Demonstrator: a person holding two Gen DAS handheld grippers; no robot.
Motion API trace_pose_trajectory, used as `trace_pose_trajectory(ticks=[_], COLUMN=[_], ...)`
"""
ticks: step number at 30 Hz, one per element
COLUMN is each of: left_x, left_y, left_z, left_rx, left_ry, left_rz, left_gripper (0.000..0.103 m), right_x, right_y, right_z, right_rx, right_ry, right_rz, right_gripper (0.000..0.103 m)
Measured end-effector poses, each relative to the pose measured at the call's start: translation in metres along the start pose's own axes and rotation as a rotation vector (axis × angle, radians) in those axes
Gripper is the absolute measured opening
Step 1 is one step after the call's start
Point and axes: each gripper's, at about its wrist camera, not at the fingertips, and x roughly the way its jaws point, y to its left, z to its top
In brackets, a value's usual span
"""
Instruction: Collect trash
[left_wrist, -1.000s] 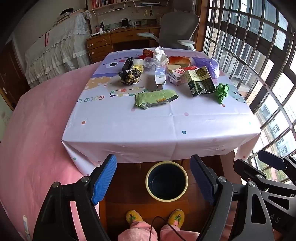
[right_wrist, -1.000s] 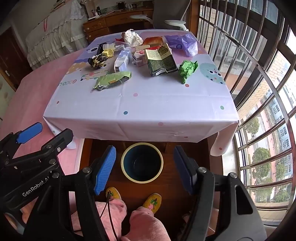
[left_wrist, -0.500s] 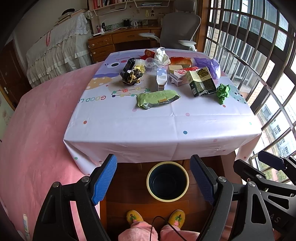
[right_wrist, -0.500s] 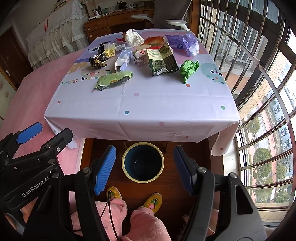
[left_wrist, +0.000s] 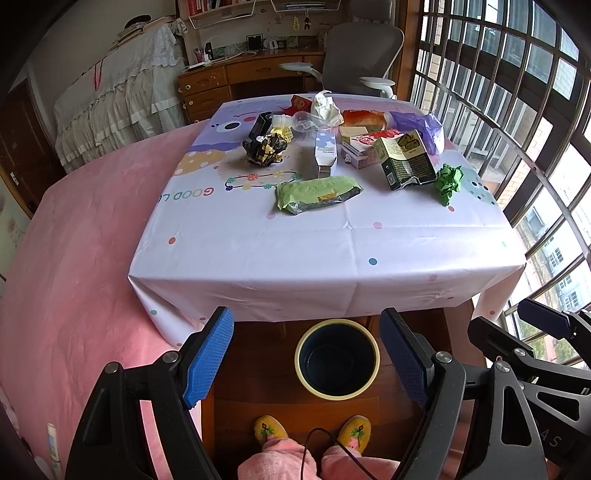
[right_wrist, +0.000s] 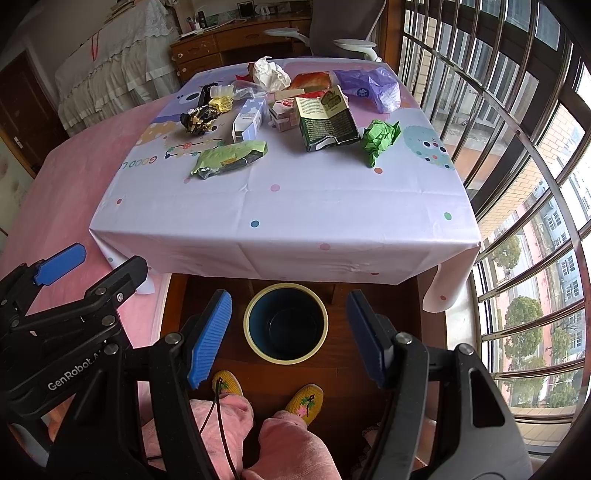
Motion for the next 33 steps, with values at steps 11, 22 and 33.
trace_pose_trajectory(ticks=[11,22,33], left_x=[0.007,0.009,0.02], left_y=[-0.007,-0.008,-0.013], left_z=[0.001,0.0,0.001], left_rx=[0.002,0.001,0.002], left_ry=[0.013,0.017,0.041], left_rz=[0.009,0.009,0.027], left_gripper=[0.083,0.083,0.083], right_x=[0.005,0.01,0.021], right_y=[0.006,0.003,-0.007], right_z=[0.0,0.001,0.008], right_rx=[-0.005,-0.004,-0.009], right_ry=[0.007,0.016,0.043], right_rz=[0.004,0.011,0.023], right_gripper=[0.062,0.062,0.062])
